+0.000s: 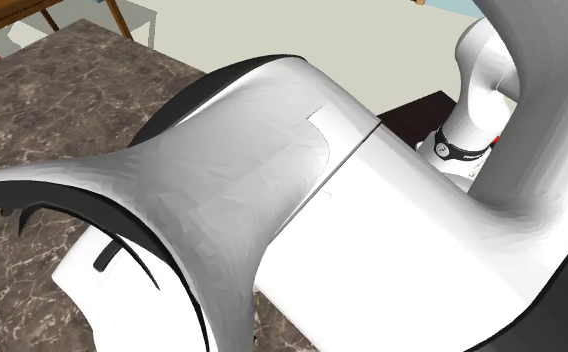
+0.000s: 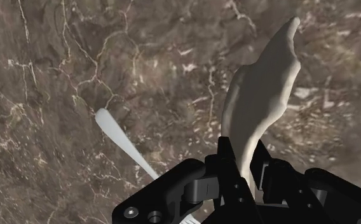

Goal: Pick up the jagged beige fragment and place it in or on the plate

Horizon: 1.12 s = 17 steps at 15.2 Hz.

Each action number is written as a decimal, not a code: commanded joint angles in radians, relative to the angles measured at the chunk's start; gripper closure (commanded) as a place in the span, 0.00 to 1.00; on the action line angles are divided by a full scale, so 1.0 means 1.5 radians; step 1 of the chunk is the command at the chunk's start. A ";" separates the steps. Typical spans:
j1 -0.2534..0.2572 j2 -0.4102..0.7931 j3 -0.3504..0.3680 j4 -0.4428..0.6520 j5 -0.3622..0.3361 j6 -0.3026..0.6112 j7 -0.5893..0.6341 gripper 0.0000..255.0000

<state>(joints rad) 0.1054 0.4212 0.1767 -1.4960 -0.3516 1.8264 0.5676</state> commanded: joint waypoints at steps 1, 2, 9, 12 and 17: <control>0.000 0.000 0.000 0.000 0.000 0.000 0.000 1.00; 0.000 0.000 0.000 0.000 0.000 0.000 0.000 1.00; 0.002 -0.007 0.001 0.041 0.005 -0.047 -0.013 1.00; 0.004 -0.009 0.002 0.065 0.007 -0.072 -0.020 1.00; 0.007 -0.009 0.003 0.111 0.008 -0.115 -0.031 1.00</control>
<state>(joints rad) 0.1149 0.4090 0.1803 -1.3443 -0.3397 1.6685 0.5240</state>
